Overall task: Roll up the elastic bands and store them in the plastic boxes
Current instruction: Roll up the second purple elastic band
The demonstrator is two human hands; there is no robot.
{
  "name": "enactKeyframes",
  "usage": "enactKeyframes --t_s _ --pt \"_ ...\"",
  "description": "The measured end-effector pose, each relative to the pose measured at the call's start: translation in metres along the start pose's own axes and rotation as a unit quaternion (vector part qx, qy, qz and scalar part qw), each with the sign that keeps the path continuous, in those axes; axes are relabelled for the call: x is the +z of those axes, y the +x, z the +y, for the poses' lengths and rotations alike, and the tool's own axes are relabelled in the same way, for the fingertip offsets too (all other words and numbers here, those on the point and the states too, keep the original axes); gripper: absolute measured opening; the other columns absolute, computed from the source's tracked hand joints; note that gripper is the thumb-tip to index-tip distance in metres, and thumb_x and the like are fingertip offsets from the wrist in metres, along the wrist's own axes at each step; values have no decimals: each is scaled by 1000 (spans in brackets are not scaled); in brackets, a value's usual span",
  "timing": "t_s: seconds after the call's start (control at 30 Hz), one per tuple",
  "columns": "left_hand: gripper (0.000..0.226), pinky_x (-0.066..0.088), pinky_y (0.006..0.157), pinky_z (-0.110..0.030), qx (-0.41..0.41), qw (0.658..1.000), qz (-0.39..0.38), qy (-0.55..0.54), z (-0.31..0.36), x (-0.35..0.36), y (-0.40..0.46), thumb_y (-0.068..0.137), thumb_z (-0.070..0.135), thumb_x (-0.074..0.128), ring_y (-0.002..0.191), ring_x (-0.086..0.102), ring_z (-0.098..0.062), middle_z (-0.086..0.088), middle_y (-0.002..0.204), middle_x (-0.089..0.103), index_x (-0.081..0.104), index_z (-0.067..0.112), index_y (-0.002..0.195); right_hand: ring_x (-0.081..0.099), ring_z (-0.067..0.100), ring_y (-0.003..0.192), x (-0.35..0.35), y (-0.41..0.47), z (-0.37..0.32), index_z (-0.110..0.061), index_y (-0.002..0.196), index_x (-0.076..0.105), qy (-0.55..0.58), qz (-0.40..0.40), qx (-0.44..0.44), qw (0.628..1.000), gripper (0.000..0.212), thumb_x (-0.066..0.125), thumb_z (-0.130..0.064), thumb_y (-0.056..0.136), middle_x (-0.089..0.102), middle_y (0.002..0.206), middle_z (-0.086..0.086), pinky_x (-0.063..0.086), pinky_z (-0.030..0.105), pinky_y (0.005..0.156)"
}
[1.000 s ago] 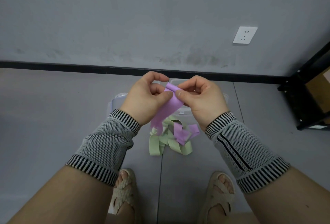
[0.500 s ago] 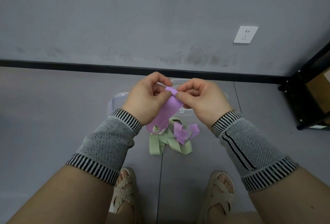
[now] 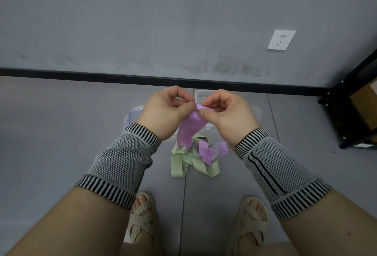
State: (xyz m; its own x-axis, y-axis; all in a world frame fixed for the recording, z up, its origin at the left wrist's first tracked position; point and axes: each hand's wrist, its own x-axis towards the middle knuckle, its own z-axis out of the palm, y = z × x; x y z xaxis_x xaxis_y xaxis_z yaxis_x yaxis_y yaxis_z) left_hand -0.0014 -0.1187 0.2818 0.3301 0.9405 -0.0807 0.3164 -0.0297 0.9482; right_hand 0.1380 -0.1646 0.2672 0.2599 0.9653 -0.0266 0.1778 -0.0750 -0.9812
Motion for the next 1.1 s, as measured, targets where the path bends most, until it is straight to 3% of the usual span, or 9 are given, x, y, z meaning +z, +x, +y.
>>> enactKeyframes --t_s 0.13,0.27,0.33,0.47,0.57,0.63,0.8,0.93,1.1 --pt "12 39 47 -10 15 999 -7 47 -3 0 1 85 10 64 52 53 2 -7 80 70 58 20 82 61 7 64 -4 1 -1 -18 72 63 -24 -24 12 999 15 75 -11 78 67 71 -1 52 21 66" --pt "21 52 76 -26 38 996 13 74 -6 3 3 82 9 67 73 64 -7 4 83 70 55 25 82 68 17 73 -7 0 1 -19 80 64 -94 -42 18 995 10 74 -17 80 72 74 1 56 33 74" --pt "23 53 81 -29 44 995 38 83 -8 3 3 78 12 71 76 66 -8 6 91 68 53 26 81 69 18 73 -6 -1 0 -17 84 64 -104 -56 21 993 9 72 -14 81 72 72 1 56 34 75" --pt "19 50 77 -27 36 995 65 69 -9 0 5 78 23 73 82 64 -10 4 89 67 53 25 79 58 4 54 -11 1 -2 -18 79 62 -13 -45 42 998 16 69 -4 82 65 62 -4 46 22 60" --pt "15 41 59 -15 2 996 18 87 -11 1 5 83 15 65 56 52 2 10 65 63 53 23 79 51 4 50 -14 4 -1 -16 78 60 64 -21 68 995 19 65 2 83 59 61 0 42 20 54" --pt "18 37 53 -19 -5 994 -11 105 -11 1 4 84 12 62 47 46 2 13 52 58 51 24 77 51 7 53 -17 4 -2 -14 77 59 100 -11 80 992 20 63 4 84 58 65 2 41 20 54" --pt "19 38 59 -25 -10 999 -16 51 -7 -1 5 85 5 59 60 49 -14 2 63 57 54 21 76 51 11 58 -18 5 -1 -13 76 58 120 -2 87 989 21 64 6 82 56 68 7 42 19 53" --pt "18 38 63 -26 -15 1000 -23 15 -6 -2 3 86 5 61 66 48 -15 1 65 55 54 20 78 53 11 60 -17 6 -1 -14 76 58 128 0 91 988 20 64 4 83 58 68 5 42 21 54" --pt "16 38 53 -19 -9 1000 -15 22 -8 -4 3 87 11 62 59 45 -12 -1 63 54 55 19 75 53 10 62 -18 5 0 -15 76 59 117 -6 89 989 20 63 2 84 59 68 2 42 20 55"
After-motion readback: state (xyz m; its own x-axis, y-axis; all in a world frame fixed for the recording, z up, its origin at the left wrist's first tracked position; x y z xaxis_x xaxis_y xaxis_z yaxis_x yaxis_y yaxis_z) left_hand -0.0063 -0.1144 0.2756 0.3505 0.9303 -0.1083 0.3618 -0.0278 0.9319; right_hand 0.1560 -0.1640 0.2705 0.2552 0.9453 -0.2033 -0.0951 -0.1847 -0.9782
